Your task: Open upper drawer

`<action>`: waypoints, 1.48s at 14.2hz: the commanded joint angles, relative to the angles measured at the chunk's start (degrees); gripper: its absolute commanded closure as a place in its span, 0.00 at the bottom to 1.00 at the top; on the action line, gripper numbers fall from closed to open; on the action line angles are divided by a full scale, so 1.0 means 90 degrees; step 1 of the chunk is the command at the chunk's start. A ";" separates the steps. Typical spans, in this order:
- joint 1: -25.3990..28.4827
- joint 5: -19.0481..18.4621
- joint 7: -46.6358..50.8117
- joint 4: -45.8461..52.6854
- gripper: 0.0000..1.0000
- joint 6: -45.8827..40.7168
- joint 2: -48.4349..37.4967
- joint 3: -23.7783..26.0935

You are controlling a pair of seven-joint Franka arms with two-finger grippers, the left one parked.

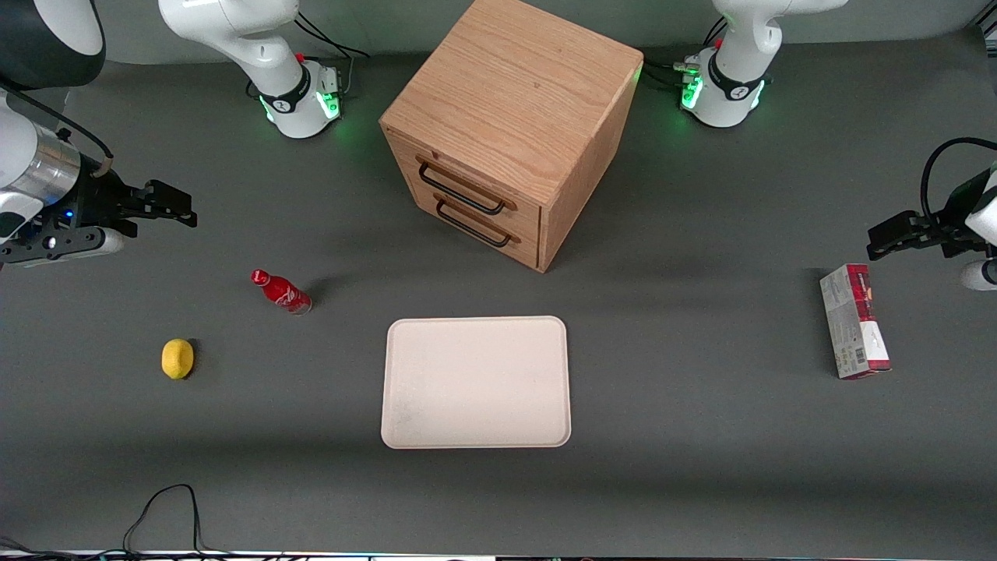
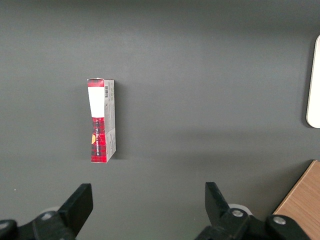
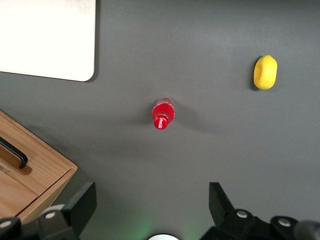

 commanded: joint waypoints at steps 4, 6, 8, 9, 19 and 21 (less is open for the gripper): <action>-0.0107 0.0088 -0.0161 0.0567 0.00 -0.0409 0.0398 -0.0006; -0.0116 0.0126 -0.0083 0.0567 0.00 -0.0439 0.0408 -0.0016; -0.0146 0.0156 -0.0082 0.0596 0.00 -0.0634 0.0408 -0.0026; -0.0146 0.0156 -0.0073 0.0606 0.00 -0.0634 0.0408 -0.0026; -0.0087 0.0156 -0.0053 0.0616 0.00 -0.0634 0.0466 0.0013; -0.0087 0.0156 -0.0053 0.0616 0.00 -0.0634 0.0466 0.0023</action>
